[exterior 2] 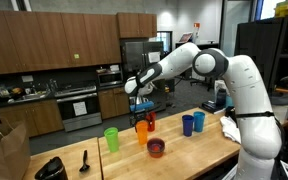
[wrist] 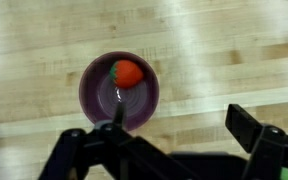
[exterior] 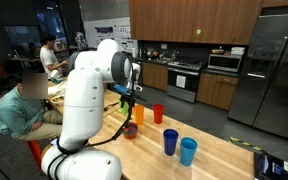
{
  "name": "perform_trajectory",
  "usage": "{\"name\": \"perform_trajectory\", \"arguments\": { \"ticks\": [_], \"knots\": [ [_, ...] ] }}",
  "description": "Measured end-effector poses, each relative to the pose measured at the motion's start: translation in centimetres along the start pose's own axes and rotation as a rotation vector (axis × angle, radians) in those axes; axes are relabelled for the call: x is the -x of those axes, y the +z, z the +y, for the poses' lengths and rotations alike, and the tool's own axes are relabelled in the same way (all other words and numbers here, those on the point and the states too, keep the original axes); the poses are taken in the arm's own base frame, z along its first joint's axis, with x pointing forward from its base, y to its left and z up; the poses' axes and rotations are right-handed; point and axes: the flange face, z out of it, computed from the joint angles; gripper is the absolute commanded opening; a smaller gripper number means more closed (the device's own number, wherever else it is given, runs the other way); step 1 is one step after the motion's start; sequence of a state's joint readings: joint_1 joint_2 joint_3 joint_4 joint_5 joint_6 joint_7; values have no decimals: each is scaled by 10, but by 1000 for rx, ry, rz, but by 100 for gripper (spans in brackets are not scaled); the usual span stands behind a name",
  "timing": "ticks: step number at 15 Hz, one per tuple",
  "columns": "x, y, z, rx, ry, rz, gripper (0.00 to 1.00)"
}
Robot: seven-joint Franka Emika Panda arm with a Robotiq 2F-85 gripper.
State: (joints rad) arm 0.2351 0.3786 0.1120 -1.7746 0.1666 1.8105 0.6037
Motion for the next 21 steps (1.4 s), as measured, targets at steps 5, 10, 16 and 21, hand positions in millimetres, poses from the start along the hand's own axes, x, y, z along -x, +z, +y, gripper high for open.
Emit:
{"name": "perform_trajectory", "arguments": {
  "ticks": [5,10,16,21],
  "knots": [
    [13,38,17,72,-14,-36,86],
    [24,78,35,120,-4,-98,85],
    [21,100,52,127,20,-112,81],
    [7,96,61,90,48,-64,73]
  ]
}}
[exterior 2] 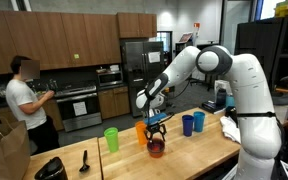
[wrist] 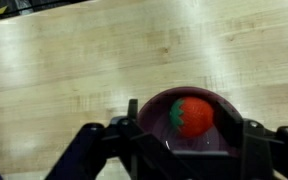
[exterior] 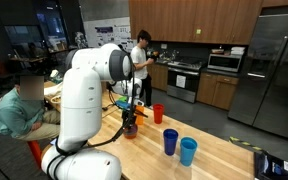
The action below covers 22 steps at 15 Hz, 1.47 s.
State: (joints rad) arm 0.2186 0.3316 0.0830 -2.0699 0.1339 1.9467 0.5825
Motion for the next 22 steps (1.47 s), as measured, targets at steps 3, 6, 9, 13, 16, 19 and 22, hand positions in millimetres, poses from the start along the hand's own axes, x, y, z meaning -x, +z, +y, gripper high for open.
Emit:
{"name": "perform_trajectory", "arguments": {
  "ticks": [3,6,9,13,16,19,22],
  "knots": [
    [-5,-3,-1,-24,10,34,70],
    [-6,0,-3,-36,16,54,72],
    [-8,6,-5,-40,17,61,72],
    [-12,15,-6,-45,23,64,72],
    [-14,20,-6,-51,29,56,55],
    [-15,25,-6,-61,39,43,33],
    [-16,25,-4,-87,53,26,18]
  ]
}}
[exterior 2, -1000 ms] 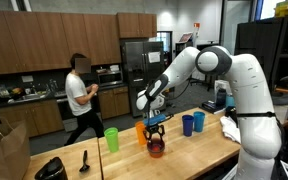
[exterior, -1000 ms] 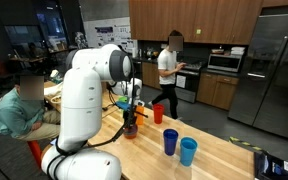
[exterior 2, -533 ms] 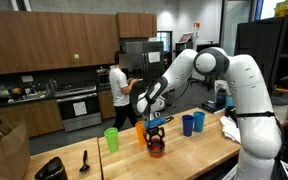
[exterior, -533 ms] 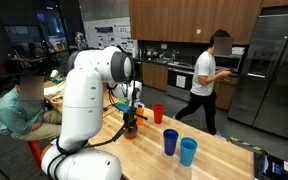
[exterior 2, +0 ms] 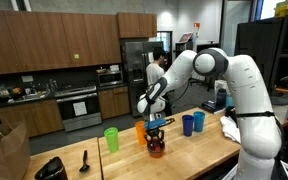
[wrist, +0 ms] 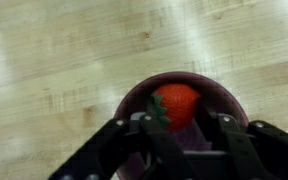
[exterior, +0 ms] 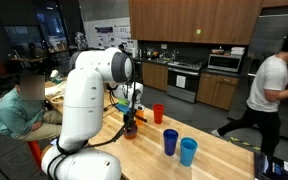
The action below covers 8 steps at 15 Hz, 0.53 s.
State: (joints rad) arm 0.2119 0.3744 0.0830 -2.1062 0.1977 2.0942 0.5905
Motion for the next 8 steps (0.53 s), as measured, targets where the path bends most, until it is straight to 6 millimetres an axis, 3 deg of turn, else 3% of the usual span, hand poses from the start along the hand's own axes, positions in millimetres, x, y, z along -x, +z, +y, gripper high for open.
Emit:
{"name": "perform_trajectory", "arguments": {
  "ticks": [5,7,8],
  "knots": [
    [-10,-8,13,-94,21,-43,0],
    [-14,-10,18,-118,24,-51,0],
    [-14,-12,19,-127,24,-53,9]
  ]
}}
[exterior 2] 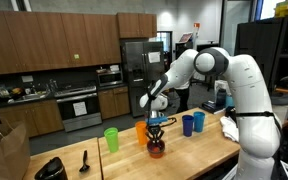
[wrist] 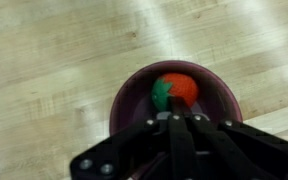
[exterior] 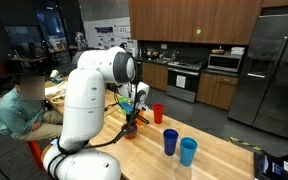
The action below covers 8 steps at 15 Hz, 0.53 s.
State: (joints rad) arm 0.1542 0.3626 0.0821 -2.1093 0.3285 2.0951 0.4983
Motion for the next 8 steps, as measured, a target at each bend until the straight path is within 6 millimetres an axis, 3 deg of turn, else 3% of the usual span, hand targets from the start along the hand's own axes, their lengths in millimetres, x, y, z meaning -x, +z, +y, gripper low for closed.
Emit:
{"name": "perform_trajectory", "arguments": {
  "ticks": [1,8],
  "knots": [
    [0,-1,0,-6,0,-2,27],
    [2,-2,-2,-11,-3,-3,69]
  ]
}}
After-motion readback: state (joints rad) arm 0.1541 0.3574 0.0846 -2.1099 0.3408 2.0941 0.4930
